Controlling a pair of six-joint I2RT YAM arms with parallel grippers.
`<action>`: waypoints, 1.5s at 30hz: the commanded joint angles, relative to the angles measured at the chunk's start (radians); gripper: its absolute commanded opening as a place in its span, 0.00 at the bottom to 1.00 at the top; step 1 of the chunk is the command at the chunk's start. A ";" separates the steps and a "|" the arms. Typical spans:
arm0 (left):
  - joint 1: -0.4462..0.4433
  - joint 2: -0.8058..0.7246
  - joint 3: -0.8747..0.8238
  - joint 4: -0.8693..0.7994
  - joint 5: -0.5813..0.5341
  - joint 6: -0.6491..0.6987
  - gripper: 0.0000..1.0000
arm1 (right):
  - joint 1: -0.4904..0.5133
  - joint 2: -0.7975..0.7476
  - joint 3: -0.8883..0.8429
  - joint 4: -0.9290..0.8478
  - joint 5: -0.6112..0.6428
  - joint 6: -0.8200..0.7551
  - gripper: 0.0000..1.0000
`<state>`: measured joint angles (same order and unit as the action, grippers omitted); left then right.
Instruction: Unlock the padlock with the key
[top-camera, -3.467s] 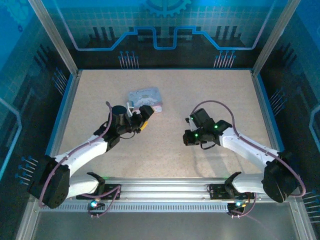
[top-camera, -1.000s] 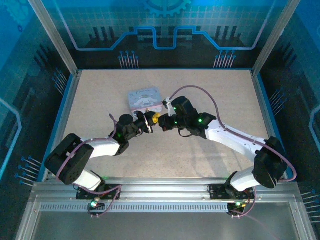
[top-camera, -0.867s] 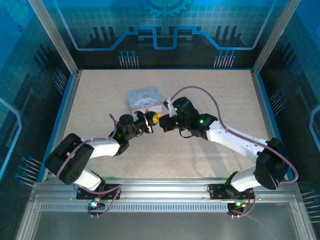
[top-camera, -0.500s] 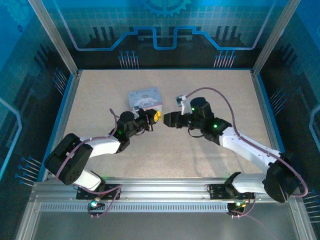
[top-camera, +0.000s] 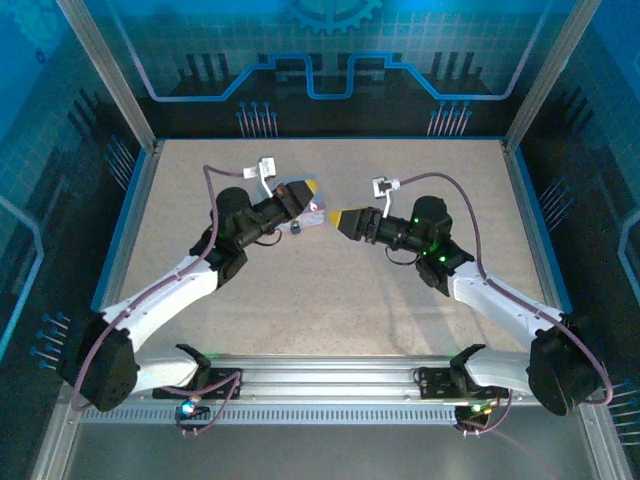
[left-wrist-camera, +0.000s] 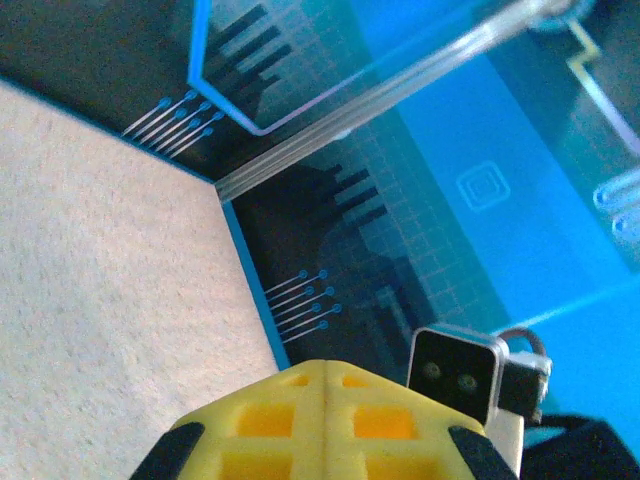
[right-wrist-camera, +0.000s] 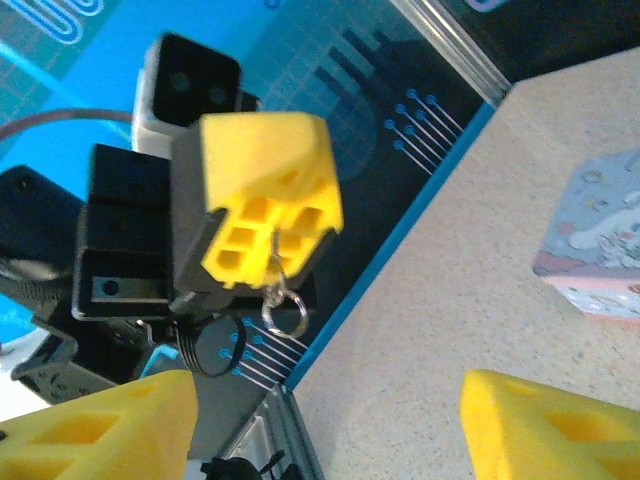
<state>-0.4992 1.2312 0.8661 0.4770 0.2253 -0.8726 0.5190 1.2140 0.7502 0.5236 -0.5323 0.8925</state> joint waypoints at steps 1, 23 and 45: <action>0.008 -0.058 0.066 -0.121 0.061 0.311 0.00 | -0.010 0.019 0.026 0.131 -0.060 0.011 0.70; 0.015 -0.059 0.134 -0.059 0.036 0.294 0.00 | 0.083 0.214 0.121 0.504 -0.043 0.201 0.56; 0.027 -0.041 0.122 -0.024 0.022 0.240 0.00 | 0.102 0.262 0.183 0.491 -0.052 0.220 0.32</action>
<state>-0.4805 1.1847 0.9867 0.4019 0.2661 -0.6125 0.6090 1.4666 0.9054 0.9890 -0.5808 1.1114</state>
